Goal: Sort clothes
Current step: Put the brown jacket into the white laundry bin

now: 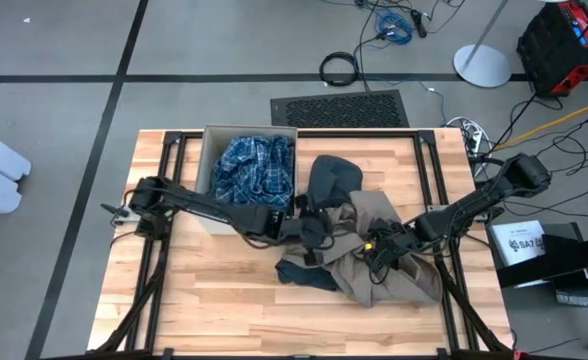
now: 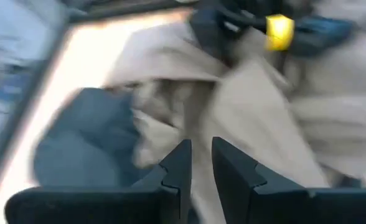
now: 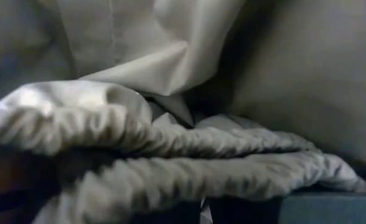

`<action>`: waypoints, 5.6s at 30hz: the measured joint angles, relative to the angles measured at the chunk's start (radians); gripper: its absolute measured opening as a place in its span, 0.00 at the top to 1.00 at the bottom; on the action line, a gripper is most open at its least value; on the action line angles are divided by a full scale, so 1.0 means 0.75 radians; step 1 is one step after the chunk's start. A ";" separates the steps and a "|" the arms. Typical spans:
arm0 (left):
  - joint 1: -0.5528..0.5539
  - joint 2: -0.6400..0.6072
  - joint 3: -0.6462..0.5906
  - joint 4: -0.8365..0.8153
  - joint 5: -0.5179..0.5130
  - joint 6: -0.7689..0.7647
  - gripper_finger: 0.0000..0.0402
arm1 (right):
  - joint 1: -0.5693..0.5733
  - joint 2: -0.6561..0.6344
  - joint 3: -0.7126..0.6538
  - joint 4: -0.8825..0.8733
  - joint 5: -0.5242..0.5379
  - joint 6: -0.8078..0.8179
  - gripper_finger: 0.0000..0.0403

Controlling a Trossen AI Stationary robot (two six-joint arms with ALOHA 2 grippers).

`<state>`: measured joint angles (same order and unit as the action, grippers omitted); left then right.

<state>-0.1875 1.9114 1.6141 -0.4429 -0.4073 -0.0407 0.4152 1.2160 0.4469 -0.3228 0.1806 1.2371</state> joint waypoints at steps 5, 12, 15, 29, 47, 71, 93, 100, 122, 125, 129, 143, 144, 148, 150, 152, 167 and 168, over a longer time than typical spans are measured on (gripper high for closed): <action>0.027 0.039 -0.001 -0.092 0.330 -0.002 0.82 | 0.000 0.000 0.000 0.002 -0.016 -0.004 1.00; -0.010 0.126 -0.002 -0.145 0.369 0.166 0.77 | 0.000 0.000 0.000 0.006 -0.031 -0.005 1.00; -0.006 0.132 0.017 -0.199 0.368 0.104 0.71 | 0.000 0.000 0.000 0.006 -0.032 -0.005 1.00; -0.058 0.142 0.109 -0.311 0.349 0.172 0.38 | -0.002 0.000 0.000 0.006 -0.040 -0.035 1.00; -0.050 0.527 0.115 -0.184 0.621 0.361 0.32 | -0.001 0.000 0.000 0.013 -0.079 -0.045 1.00; -0.102 0.564 0.121 0.022 0.184 0.215 0.97 | 0.024 0.001 -0.001 0.164 -0.048 -0.009 1.00; -0.101 0.556 0.179 0.136 0.050 0.238 0.98 | -0.014 0.354 0.010 0.460 -0.114 -0.340 0.68; -0.118 0.555 0.183 0.130 0.043 0.238 0.98 | -0.057 0.205 -0.003 0.438 -0.246 -0.386 0.47; -0.118 0.550 0.185 0.128 0.043 0.238 0.98 | -0.317 -0.201 0.045 -0.097 -0.438 -0.360 0.40; -0.118 0.549 0.186 0.128 0.043 0.238 0.98 | -0.331 -0.219 0.072 -0.257 -0.231 -0.427 0.40; -0.118 0.549 0.186 0.130 0.043 0.236 0.98 | -0.362 -0.103 0.071 -0.326 -0.087 -0.498 0.40; -0.118 0.549 0.186 0.119 0.041 0.200 0.98 | -0.401 0.361 0.098 -0.029 0.072 -0.632 0.53; -0.118 0.549 0.186 0.119 0.041 0.200 0.98 | -0.398 0.364 0.098 -0.018 0.077 -0.629 0.57; -0.118 0.549 0.186 0.125 0.040 0.199 0.98 | -0.385 0.350 0.092 0.021 0.072 -0.617 0.79; -0.119 0.549 0.186 0.125 0.022 0.199 0.98 | -0.371 0.349 0.089 0.049 0.050 -0.609 0.91; -0.122 0.549 0.186 0.125 -0.018 0.200 0.98 | -0.360 0.349 0.089 0.093 -0.010 -0.609 0.96; -0.129 0.304 0.185 0.151 -0.292 0.279 0.98 | -0.331 -0.088 0.337 0.005 -0.168 -0.753 0.98; -0.128 0.277 0.185 0.160 -0.295 0.284 0.98 | -0.326 -0.107 0.365 0.005 -0.160 -0.769 0.98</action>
<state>-0.2835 2.1193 1.7531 -0.3228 -0.6288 0.1724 0.1709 1.1358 0.7209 -0.3187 0.0604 0.6604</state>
